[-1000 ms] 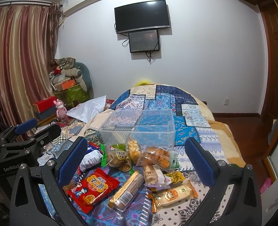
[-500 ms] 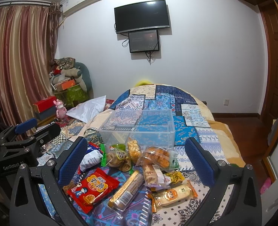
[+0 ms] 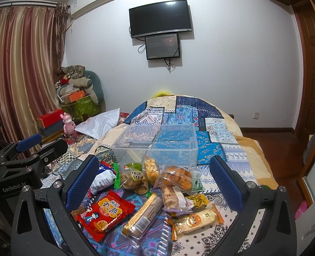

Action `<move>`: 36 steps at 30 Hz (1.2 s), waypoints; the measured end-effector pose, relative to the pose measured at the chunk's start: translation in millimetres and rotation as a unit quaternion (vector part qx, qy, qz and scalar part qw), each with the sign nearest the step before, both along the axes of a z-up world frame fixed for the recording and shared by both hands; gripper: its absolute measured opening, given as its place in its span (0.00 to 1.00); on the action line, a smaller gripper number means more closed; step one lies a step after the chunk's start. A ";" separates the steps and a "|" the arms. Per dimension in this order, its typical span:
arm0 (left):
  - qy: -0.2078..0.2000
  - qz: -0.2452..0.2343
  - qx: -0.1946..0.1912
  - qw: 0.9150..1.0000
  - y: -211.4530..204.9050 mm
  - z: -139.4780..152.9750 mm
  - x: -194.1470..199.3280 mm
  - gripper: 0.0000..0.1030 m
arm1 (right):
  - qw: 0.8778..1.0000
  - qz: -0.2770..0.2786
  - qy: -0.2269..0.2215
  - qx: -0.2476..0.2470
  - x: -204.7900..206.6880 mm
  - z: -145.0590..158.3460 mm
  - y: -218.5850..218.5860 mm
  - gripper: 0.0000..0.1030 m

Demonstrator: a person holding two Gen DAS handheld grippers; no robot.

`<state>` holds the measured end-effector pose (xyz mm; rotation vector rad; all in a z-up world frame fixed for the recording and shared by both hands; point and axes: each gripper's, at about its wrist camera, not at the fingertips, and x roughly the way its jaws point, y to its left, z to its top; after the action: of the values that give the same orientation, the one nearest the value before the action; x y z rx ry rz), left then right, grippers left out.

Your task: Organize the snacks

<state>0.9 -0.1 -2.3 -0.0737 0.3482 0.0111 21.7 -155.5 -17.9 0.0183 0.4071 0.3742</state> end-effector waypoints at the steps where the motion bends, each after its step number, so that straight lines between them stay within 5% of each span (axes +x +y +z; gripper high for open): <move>1: 0.000 0.000 0.000 1.000 0.1 -0.1 0.0 1.00 | 1.000 0.000 0.000 0.000 0.0 -0.1 0.0 1.00; 16: 0.041 -0.013 -0.008 0.999 13.8 -7.0 10.4 0.99 | 1.000 -0.002 0.028 -0.002 6.9 -7.7 -3.6 1.00; 20: 0.061 -0.008 -0.001 0.998 23.7 -16.4 12.5 0.89 | 0.999 -0.006 0.047 -0.007 13.5 -14.2 -8.4 1.00; 25: 0.098 -0.001 0.004 0.995 40.7 -31.1 17.0 0.80 | 0.996 -0.009 0.081 -0.026 21.0 -27.8 -9.5 0.85; 36: 0.202 0.014 -0.012 0.979 81.8 -78.9 21.4 0.77 | 0.984 -0.015 0.171 -0.039 36.0 -67.2 -31.5 0.74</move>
<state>22.4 81.7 -81.1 -0.1010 0.7537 0.0509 57.7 -187.0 -85.1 0.0115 0.7600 0.3254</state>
